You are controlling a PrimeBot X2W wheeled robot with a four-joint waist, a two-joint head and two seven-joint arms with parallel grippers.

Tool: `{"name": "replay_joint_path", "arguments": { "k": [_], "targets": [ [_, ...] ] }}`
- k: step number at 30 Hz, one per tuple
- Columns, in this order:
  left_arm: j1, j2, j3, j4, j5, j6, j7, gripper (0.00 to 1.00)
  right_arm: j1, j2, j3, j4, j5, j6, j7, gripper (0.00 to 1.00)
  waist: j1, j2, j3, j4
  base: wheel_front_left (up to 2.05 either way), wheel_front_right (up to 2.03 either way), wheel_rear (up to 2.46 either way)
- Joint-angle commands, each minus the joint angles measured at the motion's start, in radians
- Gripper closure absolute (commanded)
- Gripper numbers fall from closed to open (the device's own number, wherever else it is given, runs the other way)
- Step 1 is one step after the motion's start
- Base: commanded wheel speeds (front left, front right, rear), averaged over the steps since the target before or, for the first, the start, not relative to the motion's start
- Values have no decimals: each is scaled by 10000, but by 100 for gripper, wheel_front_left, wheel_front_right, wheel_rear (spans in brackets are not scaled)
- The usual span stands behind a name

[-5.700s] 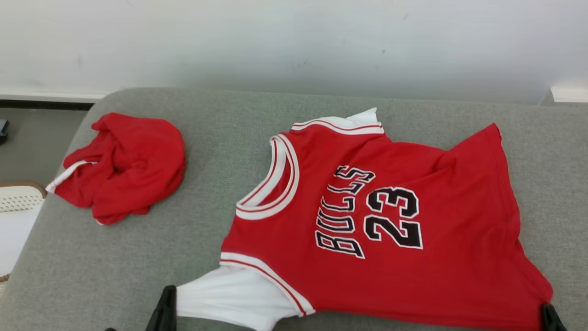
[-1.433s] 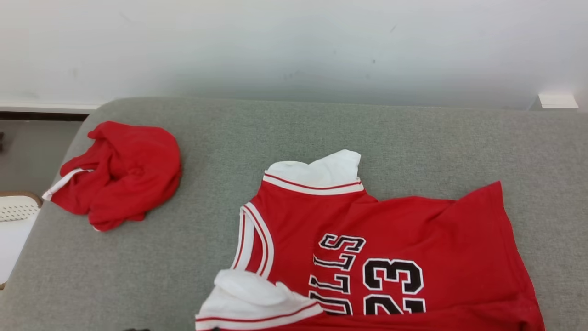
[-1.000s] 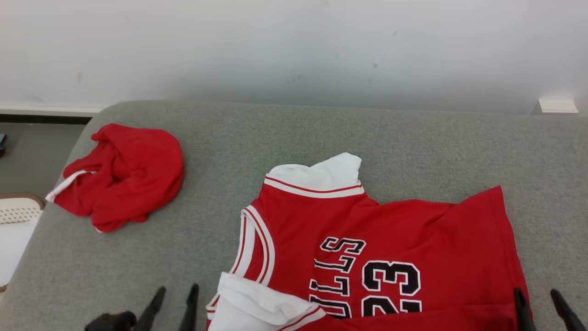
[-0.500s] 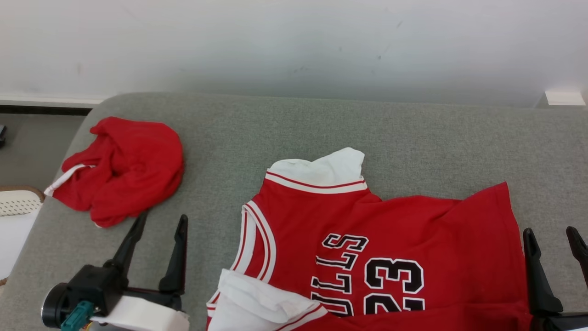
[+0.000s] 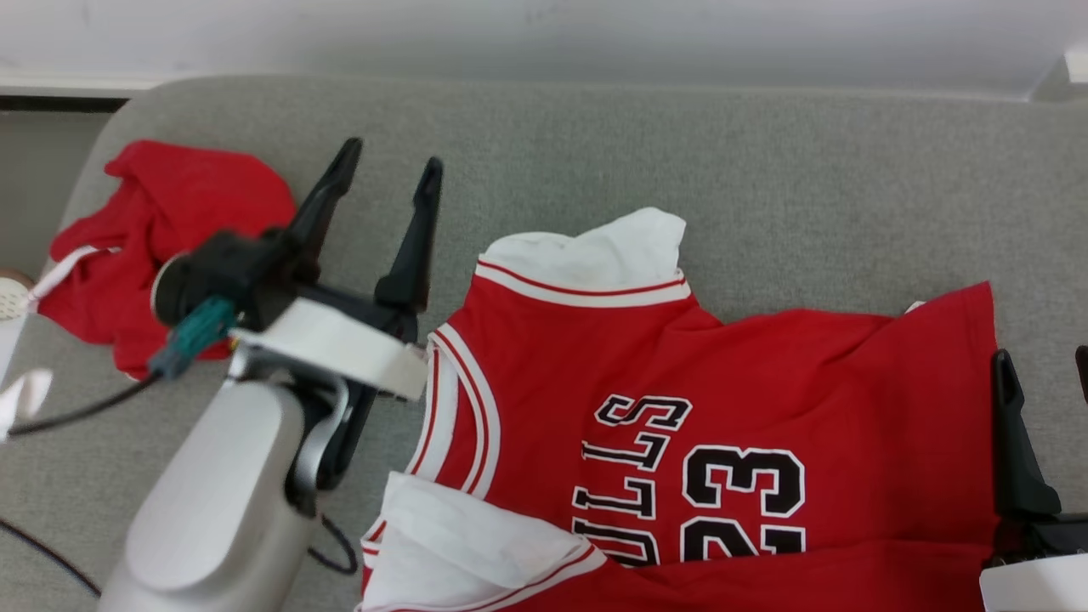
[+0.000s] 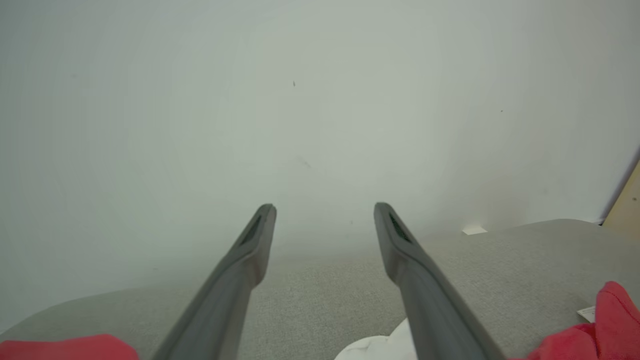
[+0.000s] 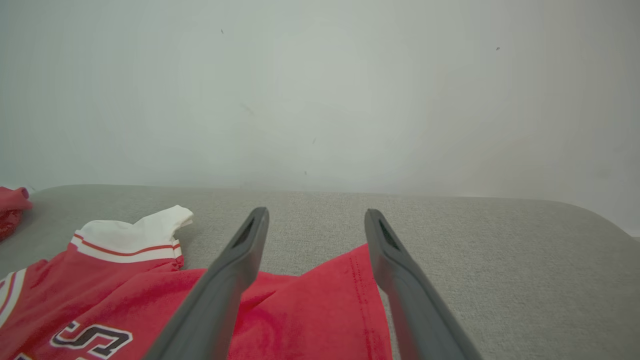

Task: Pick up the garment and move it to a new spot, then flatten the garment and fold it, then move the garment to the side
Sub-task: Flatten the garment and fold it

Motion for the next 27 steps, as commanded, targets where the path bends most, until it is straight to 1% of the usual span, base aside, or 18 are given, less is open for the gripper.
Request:
{"name": "replay_joint_path", "arguments": {
  "k": [1,5,8,11,16,23,24,25,27],
  "targets": [
    [-620,-162,-146,547,-99,-278,111,0,-223,-27,-11,-17,-68,-26,-9,0,-1,-1,546,-74,0,0,0],
    [-2272,-669,-675,2559,-176,-1018,523,0,-502,-25,92,66,-106,-26,-11,0,-1,-1,998,-223,0,0,0],
    [-3158,-941,-997,4253,-227,-1541,875,0,-654,-27,216,173,-144,-26,-6,0,-1,-1,1217,-355,0,0,0],
    [-3792,-1183,-1345,5747,-289,-1908,1232,0,-761,-24,310,295,-159,-26,-9,0,-1,-1,1339,-475,0,0,0],
    [-4321,-1439,-1935,7476,-436,-2237,1955,0,-736,-25,281,473,-157,-26,19,0,-1,-1,1385,-581,0,0,0],
    [-4609,-1542,-2643,8921,-619,-2348,2974,0,-733,-25,245,616,-145,-26,43,0,-1,-1,1333,-631,0,0,0],
    [-4607,-1559,-2767,9008,-660,-2359,3044,44,-761,-27,225,641,-174,-26,85,0,-1,-1,1317,-648,0,0,0],
    [-4672,-1547,-2906,9016,-625,-2360,2913,100,-799,-25,171,669,-229,-26,121,0,-1,-1,1301,-660,0,0,0],
    [-4777,-1504,-3057,9012,-620,-2362,2574,100,-899,-25,87,783,-307,-27,149,0,-1,-1,1251,-677,0,0,0]
  ]
}}
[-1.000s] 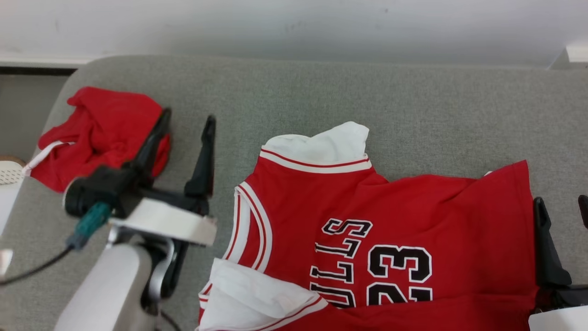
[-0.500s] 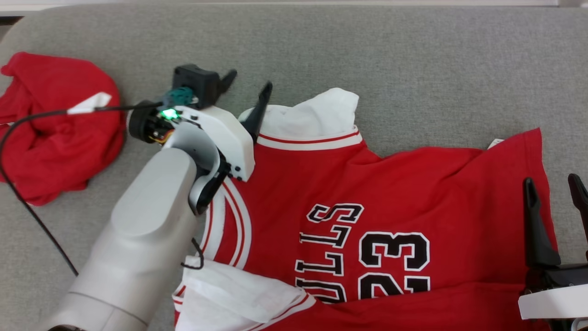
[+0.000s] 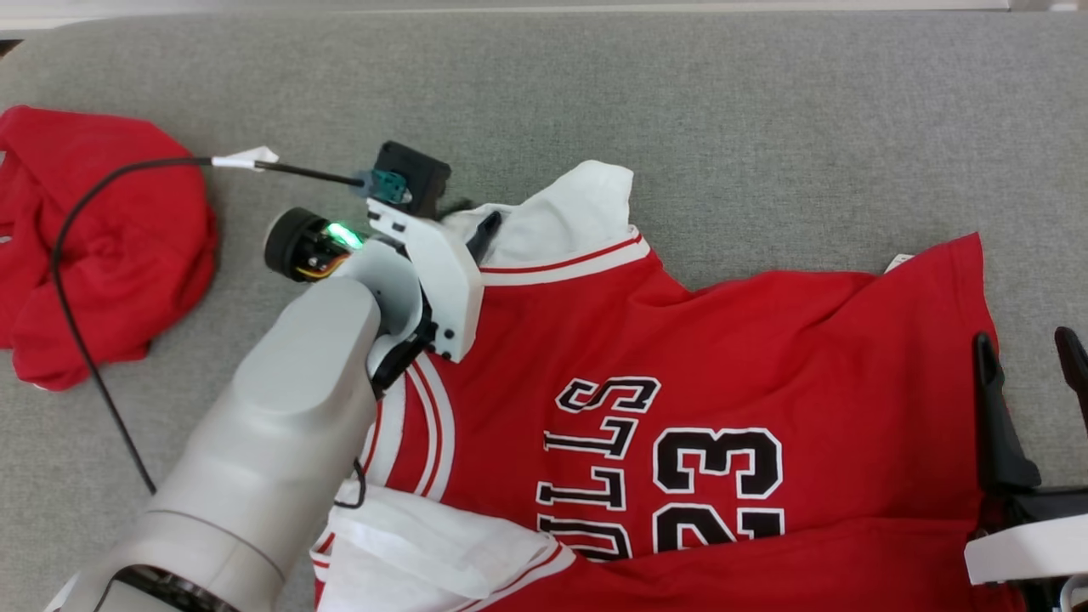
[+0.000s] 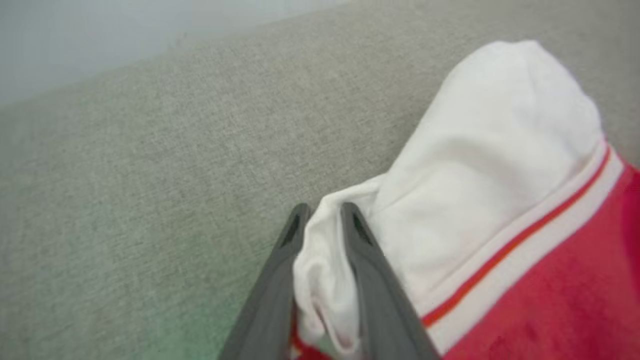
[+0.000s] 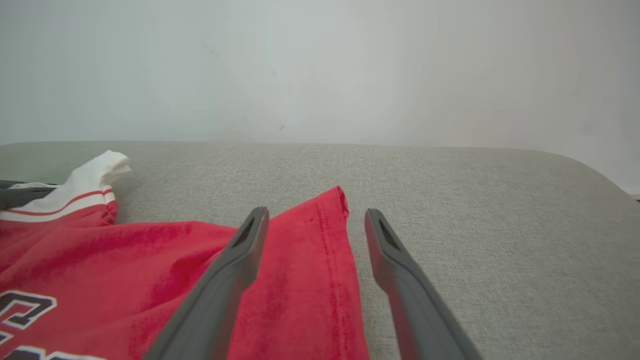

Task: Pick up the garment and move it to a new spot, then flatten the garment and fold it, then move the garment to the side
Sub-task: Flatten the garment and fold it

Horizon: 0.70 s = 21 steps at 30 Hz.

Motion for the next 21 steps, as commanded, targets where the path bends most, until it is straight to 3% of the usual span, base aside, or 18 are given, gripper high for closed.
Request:
{"name": "replay_joint_path", "arguments": {
  "k": [1,8,21],
  "targets": [
    [51,67,-95,105,-44,-21,-339,100,-256,-25,-110,161,-147,-27,44,0,-1,-1,-64,-11,0,0,0],
    [-195,45,39,197,-241,-5,-1838,100,-1406,-243,-443,1500,-282,-27,240,0,-1,-1,-264,129,0,0,0],
    [-315,325,129,19,-1098,-7,-2620,100,-3516,-1060,-116,4892,-36,-27,655,0,-1,-1,-78,663,0,0,0]
  ]
}}
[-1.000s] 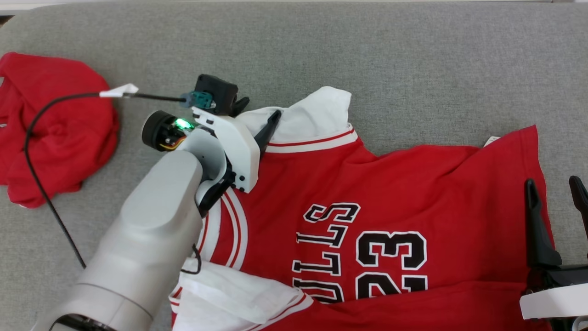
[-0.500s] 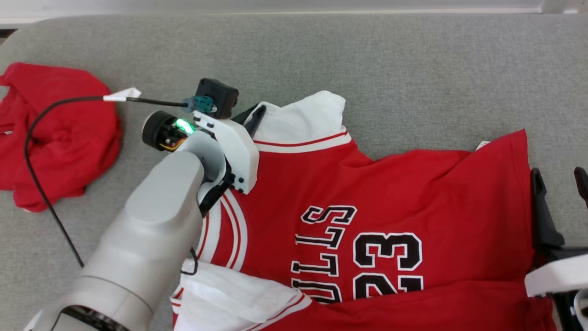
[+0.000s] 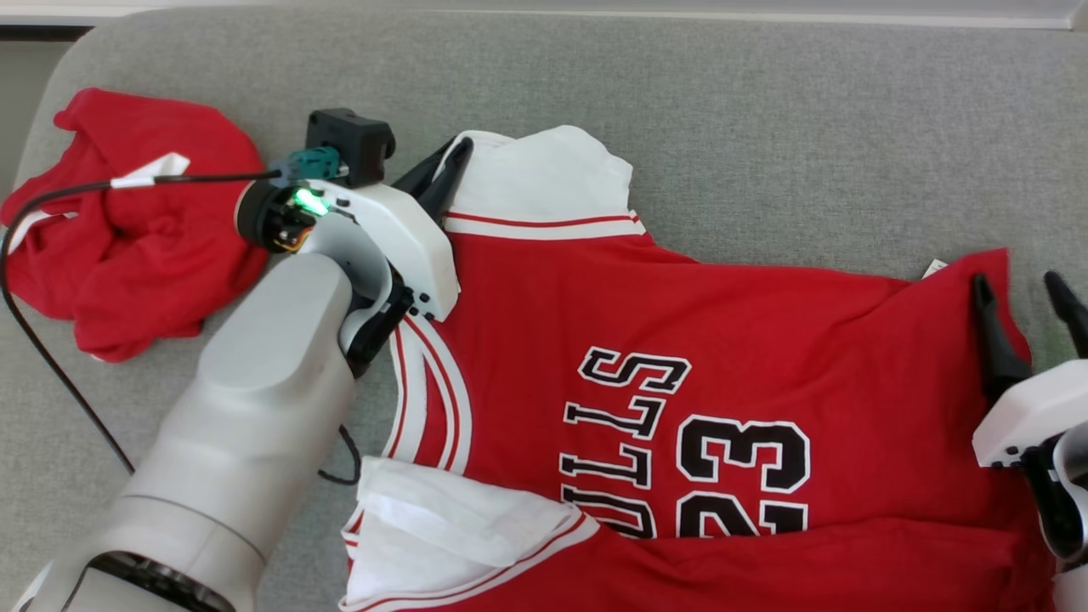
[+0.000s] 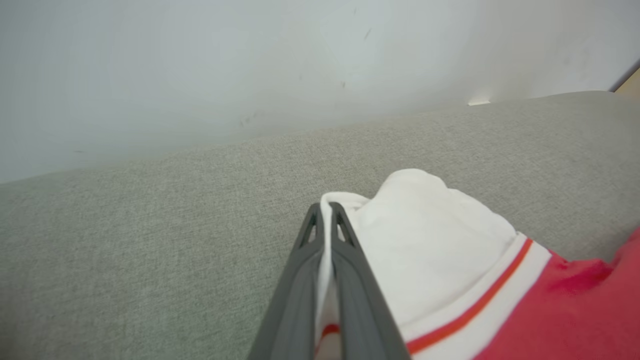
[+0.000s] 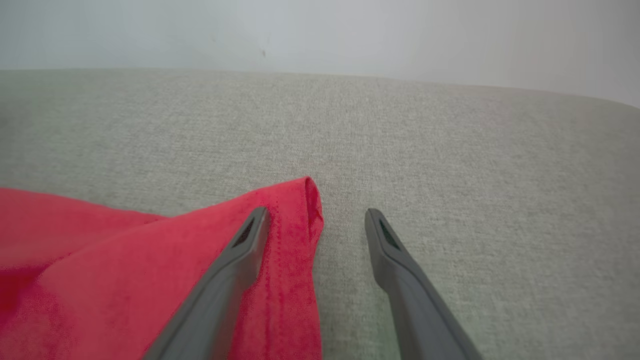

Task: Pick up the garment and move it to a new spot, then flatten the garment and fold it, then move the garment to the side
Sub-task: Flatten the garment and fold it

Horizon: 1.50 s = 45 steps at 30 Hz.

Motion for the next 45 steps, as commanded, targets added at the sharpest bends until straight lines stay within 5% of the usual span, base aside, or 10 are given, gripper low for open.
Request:
{"name": "replay_joint_path", "arguments": {
  "k": [1,7,10,11,26,39,40,42,44,45],
  "targets": [
    [31,111,-4,-27,-96,19,-58,100,-176,-78,61,231,52,-27,120,0,-1,-1,21,24,0,0,0],
    [143,281,-192,-223,-661,20,-169,100,-738,-421,770,1449,408,-27,726,4,-1,-1,60,58,0,0,0],
    [212,330,-274,-278,-909,19,-202,100,-793,-567,1332,1785,670,-22,1213,85,-1,-1,49,69,0,0,0],
    [221,363,-287,-284,-1005,19,-254,100,-810,-599,1461,1821,814,-22,1321,100,-1,-1,43,72,0,0,0],
    [1288,1009,803,-2366,-1648,153,-1419,100,-61,-643,187,-327,1251,-27,-359,100,-1,-1,-439,88,0,0,0],
    [7008,926,2886,-7214,-978,868,-1400,100,2225,-181,-13,-1359,2016,-27,-1002,97,-1,-1,-722,318,0,0,0],
    [7345,921,2822,-7288,-996,871,-1400,100,2402,-146,22,-1342,2096,-27,-1026,88,-1,-1,-738,319,0,0,0],
    [7808,877,2707,-7373,-1112,889,-1384,100,2645,-68,-27,-1325,2242,-27,-1173,53,-1,-1,-764,331,0,0,0],
    [8217,845,2618,-7363,-1214,896,-1355,100,2965,28,-51,-1277,2433,-27,-1260,0,-1,-1,-798,334,0,0,0],
    [8383,859,2610,-7326,-1229,905,-1354,100,3104,62,-80,-1266,2489,-27,-1331,0,-1,-1,-822,325,0,0,0]
  ]
}}
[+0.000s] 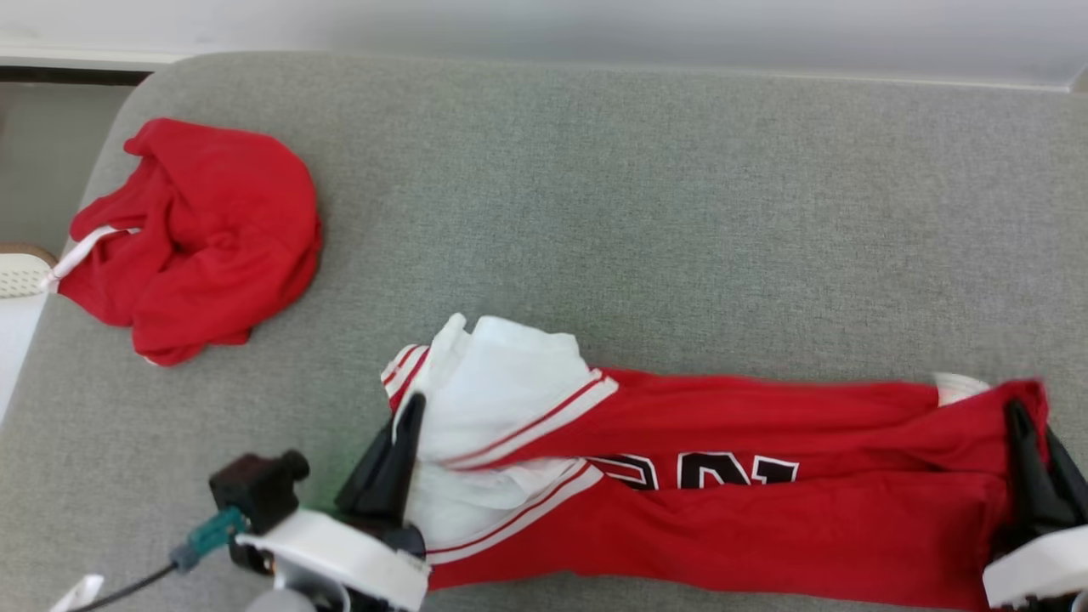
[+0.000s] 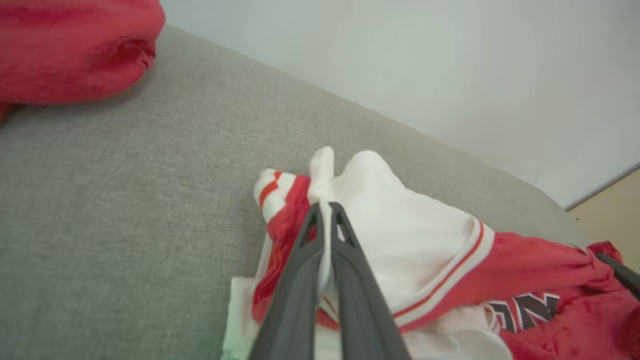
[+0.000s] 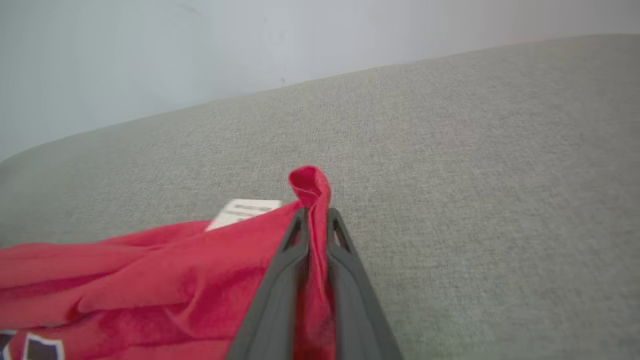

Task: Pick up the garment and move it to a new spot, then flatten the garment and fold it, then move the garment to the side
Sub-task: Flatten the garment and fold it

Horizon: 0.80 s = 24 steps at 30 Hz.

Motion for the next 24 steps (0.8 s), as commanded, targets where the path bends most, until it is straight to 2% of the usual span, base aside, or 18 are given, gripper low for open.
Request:
{"name": "replay_joint_path", "arguments": {
  "k": [1,7,8,10,11,14,19,24],
  "targets": [
    [291,25,-1,58,-133,7,-5,100,299,57,-91,58,158,-27,-99,0,1,0,-42,-13,0,0,0],
    [922,58,-117,404,-316,-68,58,100,1269,309,-142,-85,385,-27,-363,0,1,0,-296,-106,0,0,0],
    [1008,91,-138,448,-313,-69,57,92,1418,370,-178,-130,445,-27,-413,0,1,0,-339,-126,0,0,0],
    [1190,97,-182,561,-351,-102,60,60,1736,449,-230,-204,459,-27,-440,0,1,0,-436,-169,0,0,0],
    [1256,103,-189,611,-353,-105,52,51,1874,494,-265,-260,483,-27,-483,0,1,0,-479,-182,0,0,0],
    [1459,117,-231,754,-408,-102,72,0,2276,635,-326,-423,507,-27,-528,0,1,0,-580,-206,0,0,0],
    [1687,195,-72,697,-172,185,15,0,2664,747,-447,-1010,283,-27,-680,0,1,0,-726,-209,0,0,0],
    [1843,377,658,-248,877,982,-75,0,2890,856,-648,-2236,-338,-27,-720,0,1,0,-893,-199,0,0,0]
  ]
}}
